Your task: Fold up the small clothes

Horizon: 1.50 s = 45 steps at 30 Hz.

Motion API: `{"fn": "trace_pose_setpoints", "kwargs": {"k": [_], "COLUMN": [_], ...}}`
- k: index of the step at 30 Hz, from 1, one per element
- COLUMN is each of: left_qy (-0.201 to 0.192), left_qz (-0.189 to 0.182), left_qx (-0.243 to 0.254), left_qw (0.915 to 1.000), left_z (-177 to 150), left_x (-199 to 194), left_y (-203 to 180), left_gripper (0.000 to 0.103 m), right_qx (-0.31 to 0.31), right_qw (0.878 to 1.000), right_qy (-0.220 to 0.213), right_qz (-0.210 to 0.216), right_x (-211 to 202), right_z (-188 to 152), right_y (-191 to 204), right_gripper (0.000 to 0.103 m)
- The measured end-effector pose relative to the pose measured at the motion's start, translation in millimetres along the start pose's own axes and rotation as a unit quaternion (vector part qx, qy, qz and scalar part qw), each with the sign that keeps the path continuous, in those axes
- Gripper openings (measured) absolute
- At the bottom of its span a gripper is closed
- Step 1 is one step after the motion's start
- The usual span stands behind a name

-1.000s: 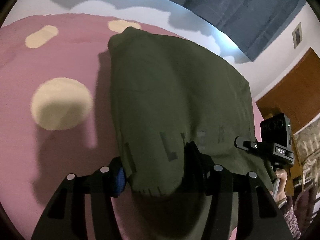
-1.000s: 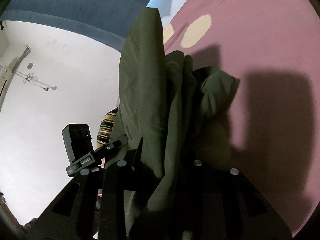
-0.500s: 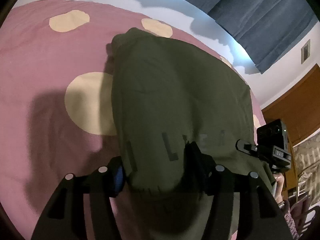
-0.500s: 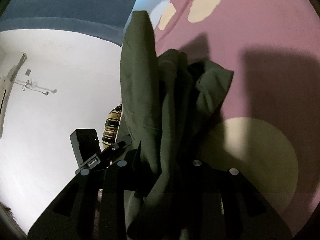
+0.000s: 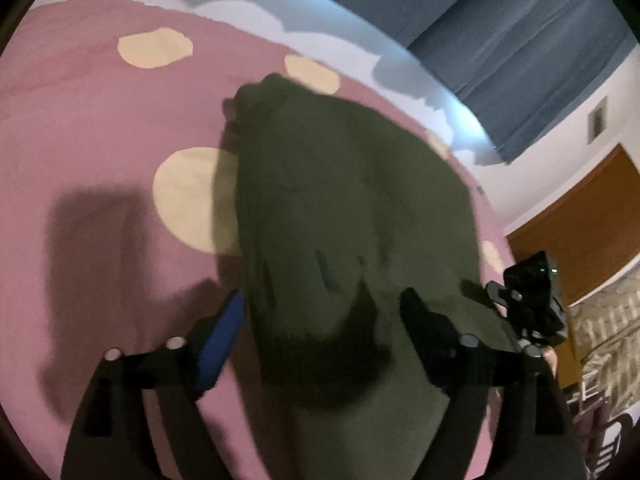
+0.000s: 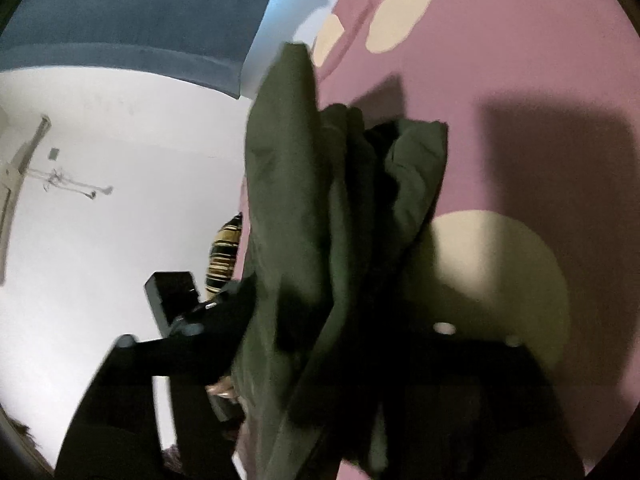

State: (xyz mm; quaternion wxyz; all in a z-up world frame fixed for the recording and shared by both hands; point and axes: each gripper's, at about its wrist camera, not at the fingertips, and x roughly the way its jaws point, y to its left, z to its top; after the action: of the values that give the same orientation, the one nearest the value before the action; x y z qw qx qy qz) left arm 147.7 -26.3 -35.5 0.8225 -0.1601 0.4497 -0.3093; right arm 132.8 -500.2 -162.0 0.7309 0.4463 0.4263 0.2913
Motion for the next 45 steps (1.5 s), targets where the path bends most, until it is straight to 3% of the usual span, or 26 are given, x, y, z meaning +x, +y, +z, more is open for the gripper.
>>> {"fn": "trace_pose_setpoints", "kwargs": {"k": [6,12,13,14,15,17,20,23,33,45], "left_qy": [0.008,0.035,0.035,0.032,0.034,0.033,0.025,0.018,0.031,0.021], "left_qz": [-0.01,-0.042,-0.045,-0.043,-0.043,-0.024,-0.013,-0.016,-0.006,-0.003], "left_qx": [0.016,-0.02,-0.026,-0.02,-0.007,0.013,0.019,0.005,0.022,0.012], "left_qw": [0.9998,0.9983,0.998,0.9983,0.9985,0.9991,0.9994,0.9997,0.9993,0.9997], "left_z": [-37.5,-63.3,-64.4,-64.5,-63.8,-61.5,-55.7,-51.1,-65.4,-73.6], "left_x": [-23.4,-8.0,-4.8,-3.9,-3.3,-4.5,-11.5,-19.4,-13.8,-14.8], "left_y": [-6.0,0.5,1.9,0.2,-3.2,-12.1,-21.8,-21.6,-3.5,6.0], "left_gripper": [0.085,0.085,0.083,0.07,0.068,0.06,0.057,0.056,0.058,0.074], "right_qx": [-0.031,-0.071,-0.078,-0.082,-0.075,-0.07,-0.058,-0.059,-0.036,-0.022], "right_qw": [0.999,0.995,0.994,0.993,0.993,0.994,0.997,0.998,0.999,0.999], "right_qy": [0.002,0.01,0.012,0.017,0.027,0.028,0.017,0.008,0.017,0.007], "right_qz": [-0.044,-0.064,-0.072,-0.08,-0.085,-0.085,-0.054,-0.034,-0.02,0.029], "right_x": [-24.7,-18.1,-16.4,-13.7,-10.3,-13.3,-24.1,-26.8,-19.6,-25.1], "right_z": [-33.7,-53.1,-53.8,-54.1,-55.4,-59.1,-62.2,-66.4,-76.3,-86.1], "right_y": [3.1,13.6,14.7,15.5,12.5,8.7,12.7,28.6,-1.1,-24.2], "right_gripper": [0.08,0.08,0.07,0.059,0.044,0.033,0.027,0.026,0.026,0.029]}}
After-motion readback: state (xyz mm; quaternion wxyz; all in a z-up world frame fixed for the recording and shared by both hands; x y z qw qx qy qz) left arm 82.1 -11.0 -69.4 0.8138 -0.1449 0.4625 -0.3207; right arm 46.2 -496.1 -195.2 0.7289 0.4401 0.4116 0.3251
